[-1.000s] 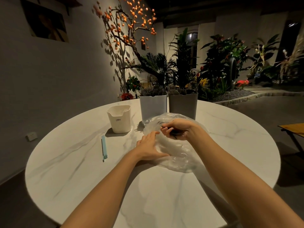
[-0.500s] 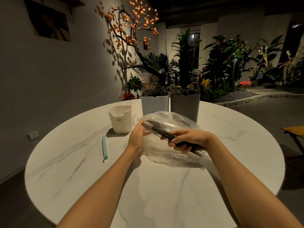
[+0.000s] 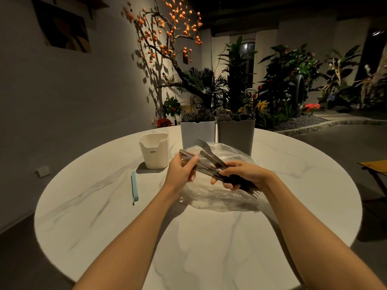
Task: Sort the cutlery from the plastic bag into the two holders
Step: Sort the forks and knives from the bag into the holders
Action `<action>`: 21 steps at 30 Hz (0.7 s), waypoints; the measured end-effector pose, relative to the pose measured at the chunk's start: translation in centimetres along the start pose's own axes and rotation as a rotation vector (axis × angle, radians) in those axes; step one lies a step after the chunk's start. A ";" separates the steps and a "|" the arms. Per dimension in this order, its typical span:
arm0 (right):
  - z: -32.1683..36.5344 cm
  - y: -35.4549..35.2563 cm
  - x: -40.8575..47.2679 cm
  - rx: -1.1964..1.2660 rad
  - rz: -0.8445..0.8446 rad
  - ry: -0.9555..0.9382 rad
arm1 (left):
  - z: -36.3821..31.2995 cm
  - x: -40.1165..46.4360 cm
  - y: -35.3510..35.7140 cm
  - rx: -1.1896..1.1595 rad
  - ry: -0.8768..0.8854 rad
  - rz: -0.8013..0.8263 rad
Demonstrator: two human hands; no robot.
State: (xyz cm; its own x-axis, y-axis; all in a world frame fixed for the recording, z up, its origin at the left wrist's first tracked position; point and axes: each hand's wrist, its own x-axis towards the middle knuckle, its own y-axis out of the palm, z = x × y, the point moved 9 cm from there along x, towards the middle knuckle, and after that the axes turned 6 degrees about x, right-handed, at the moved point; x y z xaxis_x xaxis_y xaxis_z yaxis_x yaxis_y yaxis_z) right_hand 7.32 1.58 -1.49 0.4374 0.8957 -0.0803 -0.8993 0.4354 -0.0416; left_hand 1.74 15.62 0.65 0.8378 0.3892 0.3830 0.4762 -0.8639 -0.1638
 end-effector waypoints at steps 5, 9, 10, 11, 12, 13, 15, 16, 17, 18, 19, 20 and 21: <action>-0.1 0.6 -0.6 0.038 -0.006 0.032 | 0.3 0.0 -0.5 -0.001 -0.029 -0.043; -0.2 0.8 -0.6 0.078 0.000 0.074 | -0.1 -0.3 -0.4 -0.042 -0.059 -0.040; -0.1 0.7 -0.5 0.064 0.004 0.067 | -0.1 -0.3 -0.4 -0.036 -0.074 -0.040; 0.1 0.6 -0.3 0.041 -0.001 0.052 | -0.1 -0.4 -0.5 -0.027 -0.092 -0.043; 0.3 0.4 -0.3 0.018 -0.012 0.032 | 0.1 -0.4 -0.6 -0.025 -0.103 -0.047; 0.5 0.4 -0.2 0.004 -0.021 0.012 | 0.2 -0.3 -0.7 -0.042 -0.109 -0.050; 0.8 0.4 0.0 -0.010 -0.023 -0.012 | 0.4 -0.2 -0.9 -0.076 -0.110 -0.074; 0.8 0.4 0.1 -0.021 -0.025 -0.013 | 0.7 -0.1 -1.1 -0.084 -0.116 -0.093; 0.7 0.4 0.1 -0.032 -0.031 -0.009 | 0.8 -0.1 -1.2 -0.094 -0.123 -0.107; 0.6 0.3 0.1 -0.039 -0.040 -0.002 | 0.9 -0.1 -1.2 -0.104 -0.127 -0.120; 0.5 0.1 0.2 -0.040 -0.048 0.004 | 1.0 0.0 -1.3 -0.116 -0.129 -0.134; 0.5 -0.1 0.2 -0.034 -0.056 0.009 | 1.1 0.0 -1.5 -0.133 -0.133 -0.154; 0.4 -0.3 0.1 -0.026 -0.063 0.012 | 1.2 0.1 -1.8 -0.146 -0.144 -0.182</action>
State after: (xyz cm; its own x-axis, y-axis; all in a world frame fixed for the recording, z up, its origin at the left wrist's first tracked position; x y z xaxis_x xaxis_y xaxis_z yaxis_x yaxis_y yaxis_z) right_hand 7.61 1.62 -1.05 0.4934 0.8652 -0.0892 -0.8696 0.4884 -0.0731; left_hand 1.29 17.58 -0.14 0.7761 0.5750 0.2590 0.5880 -0.8082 0.0326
